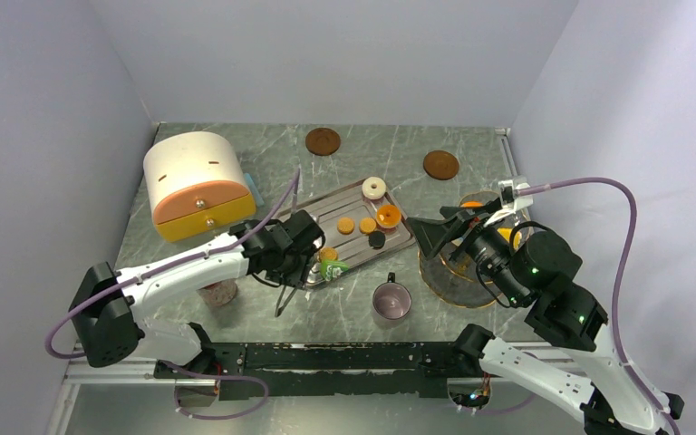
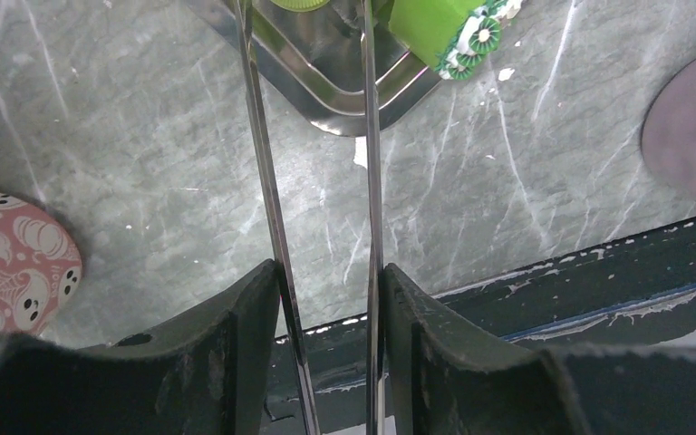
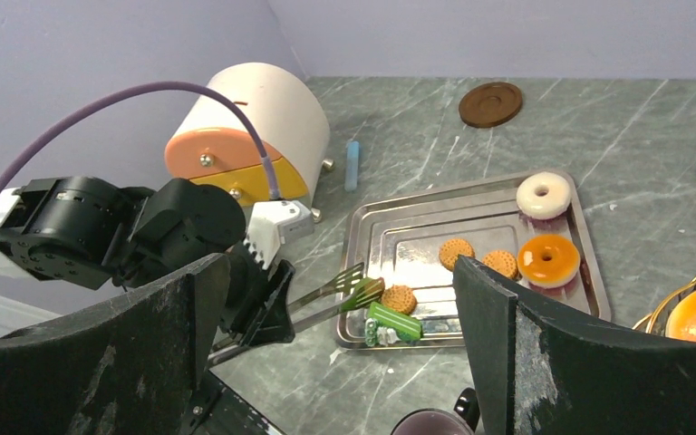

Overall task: Serve the afternoon tea
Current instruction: Pick up the desert from the tray.

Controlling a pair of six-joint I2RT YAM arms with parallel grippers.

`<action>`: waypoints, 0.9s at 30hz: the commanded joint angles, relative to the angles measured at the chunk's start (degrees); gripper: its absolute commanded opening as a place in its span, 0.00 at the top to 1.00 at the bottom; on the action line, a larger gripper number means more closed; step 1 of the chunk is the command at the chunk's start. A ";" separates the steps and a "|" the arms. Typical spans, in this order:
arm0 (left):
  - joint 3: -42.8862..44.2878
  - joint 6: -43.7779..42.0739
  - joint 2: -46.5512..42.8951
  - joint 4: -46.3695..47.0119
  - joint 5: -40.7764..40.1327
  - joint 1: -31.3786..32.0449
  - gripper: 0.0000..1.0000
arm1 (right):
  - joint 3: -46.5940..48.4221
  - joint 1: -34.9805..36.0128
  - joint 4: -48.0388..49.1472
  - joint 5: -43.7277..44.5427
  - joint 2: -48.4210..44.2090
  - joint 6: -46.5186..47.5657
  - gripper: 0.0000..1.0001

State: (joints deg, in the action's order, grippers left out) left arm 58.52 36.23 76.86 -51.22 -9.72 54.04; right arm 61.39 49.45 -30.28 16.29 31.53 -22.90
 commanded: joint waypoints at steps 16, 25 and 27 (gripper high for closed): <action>1.06 -0.78 -0.28 1.07 -0.42 0.06 0.47 | 0.05 -0.02 0.93 0.79 -0.87 0.21 0.02; -0.50 -0.79 -0.48 3.12 1.43 0.11 0.52 | -0.66 0.02 1.22 0.93 -1.47 -0.41 0.02; -0.36 -0.53 -0.69 3.00 1.49 0.19 0.55 | -0.57 -0.03 1.11 0.87 -1.55 -0.53 0.02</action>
State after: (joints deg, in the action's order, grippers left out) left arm 58.43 35.38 77.58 -49.89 -9.17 54.06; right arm 61.23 49.45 -30.26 16.51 30.81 -23.03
